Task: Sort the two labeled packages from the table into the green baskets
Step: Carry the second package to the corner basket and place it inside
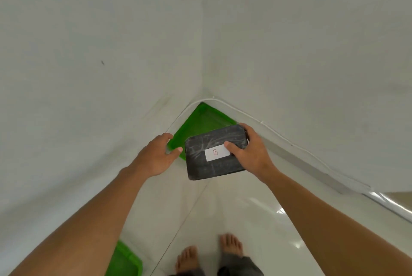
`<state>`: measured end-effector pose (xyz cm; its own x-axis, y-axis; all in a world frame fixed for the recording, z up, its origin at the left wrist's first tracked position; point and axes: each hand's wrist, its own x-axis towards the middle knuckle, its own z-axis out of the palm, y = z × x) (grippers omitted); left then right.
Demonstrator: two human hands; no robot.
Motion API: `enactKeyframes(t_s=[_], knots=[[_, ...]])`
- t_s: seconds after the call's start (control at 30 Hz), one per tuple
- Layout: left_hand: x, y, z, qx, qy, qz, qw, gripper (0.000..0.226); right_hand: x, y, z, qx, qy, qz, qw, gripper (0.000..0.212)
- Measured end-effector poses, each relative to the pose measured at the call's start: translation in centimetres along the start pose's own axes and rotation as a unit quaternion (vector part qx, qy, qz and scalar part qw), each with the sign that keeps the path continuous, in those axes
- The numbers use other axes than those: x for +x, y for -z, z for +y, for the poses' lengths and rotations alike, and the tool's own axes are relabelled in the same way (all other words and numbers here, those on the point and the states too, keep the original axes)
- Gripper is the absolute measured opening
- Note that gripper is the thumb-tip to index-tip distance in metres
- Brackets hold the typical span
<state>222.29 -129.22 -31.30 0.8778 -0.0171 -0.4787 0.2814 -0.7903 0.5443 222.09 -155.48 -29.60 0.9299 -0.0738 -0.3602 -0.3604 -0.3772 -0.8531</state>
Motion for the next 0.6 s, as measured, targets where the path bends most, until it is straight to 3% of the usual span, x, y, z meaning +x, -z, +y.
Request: enactKeyframes(t_s=[0.33, 0.6], knots=[[20.1, -16.6, -14.1, 0.047, -0.018, 0.078, 0.996, 0.062, 23.1, -11.3, 19.8, -0.017, 0.025, -0.042, 0.999, 0.064], [27.8, -23.8, -23.3, 0.088, -0.062, 0.118, 0.987, 0.074, 32.9, -20.8, 28.8, -0.076, 0.056, -0.124, 0.988, 0.062]])
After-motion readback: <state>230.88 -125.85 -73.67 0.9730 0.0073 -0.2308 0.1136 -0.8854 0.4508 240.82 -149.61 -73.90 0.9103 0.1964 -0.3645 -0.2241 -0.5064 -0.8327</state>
